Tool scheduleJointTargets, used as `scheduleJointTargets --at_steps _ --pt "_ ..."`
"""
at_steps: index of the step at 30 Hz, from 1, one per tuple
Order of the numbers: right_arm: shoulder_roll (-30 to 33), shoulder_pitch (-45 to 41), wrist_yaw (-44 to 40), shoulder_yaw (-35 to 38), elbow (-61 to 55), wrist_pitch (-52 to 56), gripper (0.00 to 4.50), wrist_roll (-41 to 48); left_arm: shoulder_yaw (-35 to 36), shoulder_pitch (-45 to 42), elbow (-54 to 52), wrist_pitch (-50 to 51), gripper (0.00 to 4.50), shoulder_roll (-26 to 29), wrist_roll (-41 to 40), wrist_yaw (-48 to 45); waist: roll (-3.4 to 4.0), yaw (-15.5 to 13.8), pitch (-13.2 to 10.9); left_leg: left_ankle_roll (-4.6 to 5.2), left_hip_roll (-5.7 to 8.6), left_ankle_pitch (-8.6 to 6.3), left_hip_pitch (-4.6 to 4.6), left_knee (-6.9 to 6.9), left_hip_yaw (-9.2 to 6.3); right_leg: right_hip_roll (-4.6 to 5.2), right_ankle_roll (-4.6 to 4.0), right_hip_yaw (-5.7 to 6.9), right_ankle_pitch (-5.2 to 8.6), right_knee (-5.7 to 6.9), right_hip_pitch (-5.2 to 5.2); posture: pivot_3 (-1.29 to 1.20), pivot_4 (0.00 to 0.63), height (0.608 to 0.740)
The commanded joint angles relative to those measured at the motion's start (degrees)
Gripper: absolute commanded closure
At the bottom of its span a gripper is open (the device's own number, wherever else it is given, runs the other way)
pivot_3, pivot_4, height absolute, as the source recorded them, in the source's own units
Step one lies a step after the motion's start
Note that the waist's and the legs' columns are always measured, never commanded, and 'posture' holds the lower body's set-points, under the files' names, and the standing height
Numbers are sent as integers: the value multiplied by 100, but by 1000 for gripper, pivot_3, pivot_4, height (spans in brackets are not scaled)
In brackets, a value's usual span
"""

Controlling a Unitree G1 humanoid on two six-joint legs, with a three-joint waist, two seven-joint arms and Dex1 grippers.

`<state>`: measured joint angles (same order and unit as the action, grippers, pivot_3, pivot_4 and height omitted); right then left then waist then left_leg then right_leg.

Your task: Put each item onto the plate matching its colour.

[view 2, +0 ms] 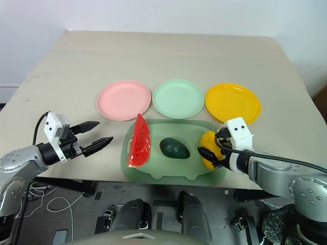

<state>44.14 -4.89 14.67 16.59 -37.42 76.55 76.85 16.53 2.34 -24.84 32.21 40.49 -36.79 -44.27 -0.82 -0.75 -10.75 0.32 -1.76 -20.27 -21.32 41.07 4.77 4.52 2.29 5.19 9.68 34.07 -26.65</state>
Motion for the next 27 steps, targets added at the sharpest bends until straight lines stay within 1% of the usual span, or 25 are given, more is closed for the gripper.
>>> scheduleJointTargets --at_steps 1,5,7,8,10,11,17,19,20,23,27 --pt "52 24 50 -257 51 -76 0 -436 39 -61 -196 -77 19 -6 -34 33 0 1 0 0 0 0 0 0 0 0 0 0 0 0 0 0 150 740" --pt "-6 -15 -35 -347 179 -146 0 -776 30 -114 -200 -85 19 -17 -35 77 -4 -1 3 0 0 0 0 0 -1 0 0 0 0 -2 1 0 150 740" --pt "13 -30 -185 -350 184 -175 367 -836 27 -130 -189 -91 0 -19 -31 83 -4 -2 3 0 0 0 1 0 -1 0 0 0 0 -2 2 0 150 740" --pt "56 -42 -276 -358 151 -184 480 -867 25 -134 -184 -97 0 -22 -27 86 -4 -2 3 0 0 0 1 0 -1 0 0 0 0 -2 2 0 150 740" --pt "185 -146 -509 -334 100 -247 1172 -989 27 -129 -197 -110 0 -38 -22 103 -3 1 2 1 0 0 -1 0 -1 0 0 1 1 -2 0 0 150 740" --pt "293 -294 -671 -279 132 -302 1339 -1058 31 -129 -200 -115 0 -47 -20 113 -1 2 1 1 -1 0 -1 0 -1 0 0 1 1 -2 0 0 150 740" --pt "807 -1181 -1551 189 660 -562 1342 -1180 128 14 -323 -83 0 -65 -44 157 1 5 -1 1 -1 0 -4 -1 1 -3 1 0 0 -2 -7 0 150 740" --pt "942 -1563 -1738 131 1130 -694 1342 -1512 161 45 -366 -85 0 -81 -47 207 0 4 -1 1 -1 0 -5 -1 0 -3 1 0 0 -3 -6 0 150 740" --pt "994 -1763 -1838 53 1419 -789 1342 -1733 162 62 -392 -90 0 -95 -47 236 -1 4 -1 1 0 0 -4 -1 2 -3 0 0 0 -3 -6 0 150 740" --pt "1231 -2439 -2361 -759 2677 -1596 1342 -3050 142 144 -500 -112 0 -165 -41 326 -1 4 -1 2 2 -1 -3 0 5 0 -1 -1 0 -4 -5 0 150 740" --pt "1045 -3112 -3031 -1493 4102 -2480 1342 -4172 185 144 -558 -112 0 -199 -46 417 -1 11 -1 3 8 -1 -7 -1 6 -1 -1 -1 0 -5 -7 0 150 740"
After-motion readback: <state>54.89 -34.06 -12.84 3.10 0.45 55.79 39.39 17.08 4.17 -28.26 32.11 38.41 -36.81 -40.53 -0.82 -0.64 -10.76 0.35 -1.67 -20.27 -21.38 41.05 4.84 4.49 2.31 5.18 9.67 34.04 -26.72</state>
